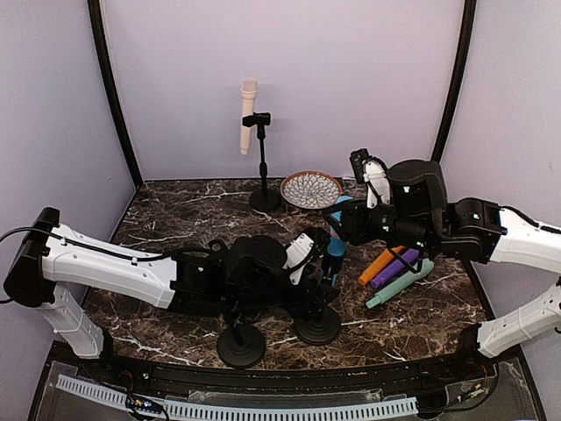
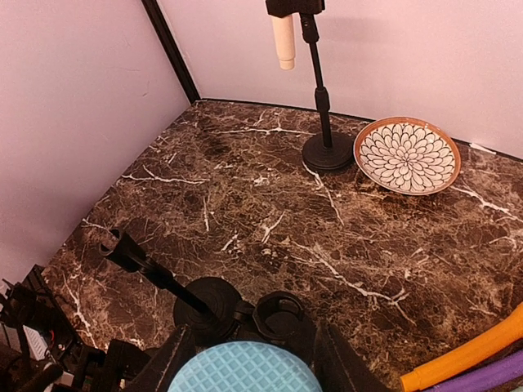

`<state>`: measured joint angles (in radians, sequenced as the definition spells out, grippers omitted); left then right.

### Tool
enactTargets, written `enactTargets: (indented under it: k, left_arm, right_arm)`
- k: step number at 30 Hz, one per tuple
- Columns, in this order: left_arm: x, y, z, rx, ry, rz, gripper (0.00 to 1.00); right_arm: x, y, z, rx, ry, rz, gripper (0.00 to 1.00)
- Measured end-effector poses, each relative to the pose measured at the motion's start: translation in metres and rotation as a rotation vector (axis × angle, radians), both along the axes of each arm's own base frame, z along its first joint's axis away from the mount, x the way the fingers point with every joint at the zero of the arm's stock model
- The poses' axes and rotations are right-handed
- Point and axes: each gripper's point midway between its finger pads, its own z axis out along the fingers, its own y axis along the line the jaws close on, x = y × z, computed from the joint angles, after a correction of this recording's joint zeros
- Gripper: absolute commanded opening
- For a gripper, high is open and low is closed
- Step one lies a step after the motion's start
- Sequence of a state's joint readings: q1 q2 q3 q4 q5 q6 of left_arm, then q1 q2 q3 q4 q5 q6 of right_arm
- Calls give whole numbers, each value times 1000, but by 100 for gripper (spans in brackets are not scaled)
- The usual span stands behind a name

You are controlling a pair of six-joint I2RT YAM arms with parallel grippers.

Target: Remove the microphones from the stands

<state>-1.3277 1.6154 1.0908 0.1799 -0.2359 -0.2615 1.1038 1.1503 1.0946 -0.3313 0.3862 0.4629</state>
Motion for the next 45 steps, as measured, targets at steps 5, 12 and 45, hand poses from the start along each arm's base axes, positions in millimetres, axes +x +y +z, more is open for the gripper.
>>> enactTargets:
  k: [5, 12, 45]
  left_arm:
    - [11, -4, -14, 38, -18, 62, 53]
    - [21, -8, -15, 49, -43, 115, 34]
    - [2, -2, -21, 15, -80, -25, 0]
  right_arm:
    - [1, -1, -6, -3, 12, -18, 0]
    - [3, -2, -5, 1, 11, -34, 1]
    - [-29, -14, -35, 119, -47, 189, 93]
